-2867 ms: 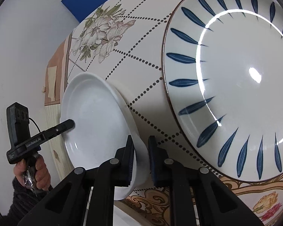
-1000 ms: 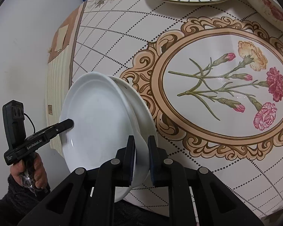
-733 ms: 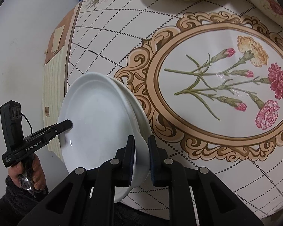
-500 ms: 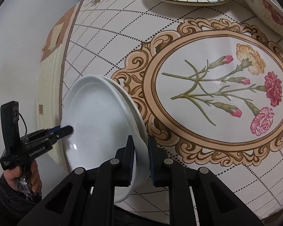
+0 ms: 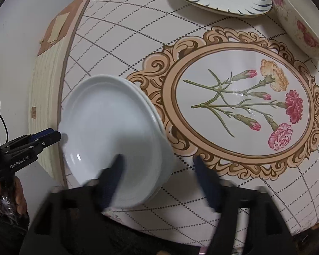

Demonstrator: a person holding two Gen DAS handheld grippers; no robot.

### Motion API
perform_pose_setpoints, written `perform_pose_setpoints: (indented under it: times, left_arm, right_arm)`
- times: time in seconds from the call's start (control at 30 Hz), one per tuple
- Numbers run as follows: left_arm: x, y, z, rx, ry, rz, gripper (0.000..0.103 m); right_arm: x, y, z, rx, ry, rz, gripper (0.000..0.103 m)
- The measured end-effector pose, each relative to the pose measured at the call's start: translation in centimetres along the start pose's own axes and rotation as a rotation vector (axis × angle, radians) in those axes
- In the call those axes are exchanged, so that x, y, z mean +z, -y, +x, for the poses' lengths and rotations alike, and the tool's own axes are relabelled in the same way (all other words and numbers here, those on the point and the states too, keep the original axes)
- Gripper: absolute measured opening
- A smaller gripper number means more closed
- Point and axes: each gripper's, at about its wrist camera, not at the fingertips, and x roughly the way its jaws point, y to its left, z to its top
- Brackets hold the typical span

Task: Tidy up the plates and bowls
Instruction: 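Open both grippers and withdraw from the stacked white plate, then close both grippers on the rim of the blue-striped plate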

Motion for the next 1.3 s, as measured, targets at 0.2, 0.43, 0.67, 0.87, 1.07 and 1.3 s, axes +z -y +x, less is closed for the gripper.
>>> perform_pose_setpoints:
  times: [0.2, 0.43, 0.67, 0.87, 1.07, 1.3]
  left_arm:
    - [3.2, 3.5, -4.6, 0.007, 0.128, 0.080, 0.095]
    - [13.5, 9.3, -3.9, -0.032, 0.168, 0.102, 0.100]
    - [25.0, 14.6, 1.3, -0.091, 0.098, 0.135, 0.090]
    - [30.8, 18.6, 4.6, -0.081, 0.059, 0.235, 0.063]
    - [34.3, 22.3, 8.0, -0.045, 0.004, 0.346, 0.063]
    - [36.0, 25.0, 9.9, -0.076, -0.053, 0.456, 0.030]
  right_arm:
    - [1.6, 1.1, -4.0, -0.032, 0.098, 0.066, 0.103]
    - [7.2, 8.5, -6.7, 0.044, 0.253, 0.364, 0.103]
    - [11.6, 15.6, -4.8, 0.146, 0.337, 0.626, 0.086]
    - [13.7, 17.7, -2.2, 0.196, 0.341, 0.702, 0.056]
    - [15.3, 17.6, -0.9, 0.203, 0.350, 0.715, 0.043]
    - [16.1, 18.0, -0.4, 0.176, 0.326, 0.709, 0.016]
